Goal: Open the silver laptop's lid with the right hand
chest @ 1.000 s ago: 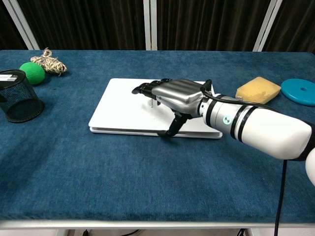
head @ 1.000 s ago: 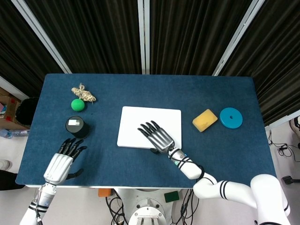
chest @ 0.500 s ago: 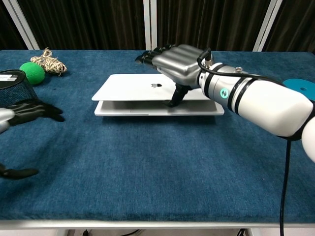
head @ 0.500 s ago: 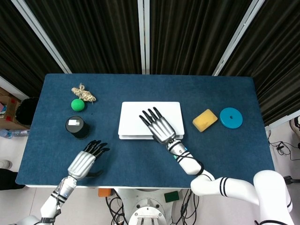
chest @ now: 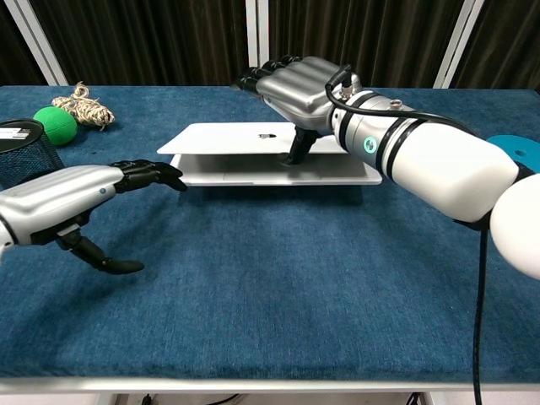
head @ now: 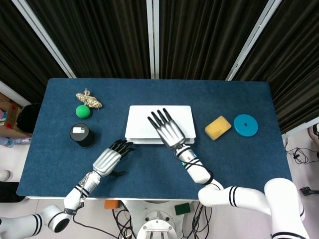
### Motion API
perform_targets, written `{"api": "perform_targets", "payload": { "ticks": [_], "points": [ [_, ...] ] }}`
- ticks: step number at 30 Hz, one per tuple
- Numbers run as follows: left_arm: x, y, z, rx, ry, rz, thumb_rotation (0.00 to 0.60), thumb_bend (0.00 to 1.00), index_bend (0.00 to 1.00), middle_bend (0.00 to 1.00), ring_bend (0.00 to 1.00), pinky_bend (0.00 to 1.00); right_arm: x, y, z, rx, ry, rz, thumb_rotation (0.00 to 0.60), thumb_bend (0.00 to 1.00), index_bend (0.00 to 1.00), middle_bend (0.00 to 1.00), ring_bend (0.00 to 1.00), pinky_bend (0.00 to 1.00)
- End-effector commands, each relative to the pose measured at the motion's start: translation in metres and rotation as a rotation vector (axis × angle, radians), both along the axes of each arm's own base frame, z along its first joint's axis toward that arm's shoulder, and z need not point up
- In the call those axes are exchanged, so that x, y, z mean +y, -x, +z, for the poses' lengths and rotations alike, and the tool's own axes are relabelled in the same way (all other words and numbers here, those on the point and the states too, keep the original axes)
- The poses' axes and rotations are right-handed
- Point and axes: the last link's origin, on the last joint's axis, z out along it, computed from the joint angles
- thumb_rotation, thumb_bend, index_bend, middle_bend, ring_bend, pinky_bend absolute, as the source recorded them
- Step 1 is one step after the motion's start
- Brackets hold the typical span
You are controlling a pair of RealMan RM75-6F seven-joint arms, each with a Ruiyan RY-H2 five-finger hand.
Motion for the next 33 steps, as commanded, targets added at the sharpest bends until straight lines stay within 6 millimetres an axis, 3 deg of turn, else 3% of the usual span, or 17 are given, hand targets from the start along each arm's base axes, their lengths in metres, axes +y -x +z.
{"api": "perform_targets", "payload": {
  "ticks": [1, 13, 23, 33],
  "points": [
    [0.004, 0.000, -0.004, 0.006, 0.016, 0.009, 0.600, 0.16, 0.15, 0.06, 0.00, 0.05, 0.000, 0.000, -0.001, 0.006, 0.004, 0.002, 0.600, 0.30, 0.00, 0.00, 0.00, 0.00],
    [0.031, 0.000, -0.015, 0.021, 0.088, 0.065, 0.600, 0.16, 0.15, 0.05, 0.00, 0.05, -0.007, -0.001, -0.007, 0.045, 0.033, 0.000, 0.600, 0.30, 0.00, 0.00, 0.00, 0.00],
    [0.053, 0.001, -0.019, 0.093, 0.170, 0.108, 0.600, 0.17, 0.15, 0.10, 0.00, 0.03, -0.015, -0.002, -0.012, 0.069, 0.054, -0.001, 0.600, 0.30, 0.00, 0.00, 0.00, 0.00],
    [0.062, 0.002, -0.015, 0.154, 0.209, 0.132, 0.600, 0.18, 0.15, 0.10, 0.00, 0.03, -0.039, -0.006, 0.006, 0.026, 0.121, -0.038, 0.600, 0.30, 0.00, 0.00, 0.00, 0.00]
  ]
}}
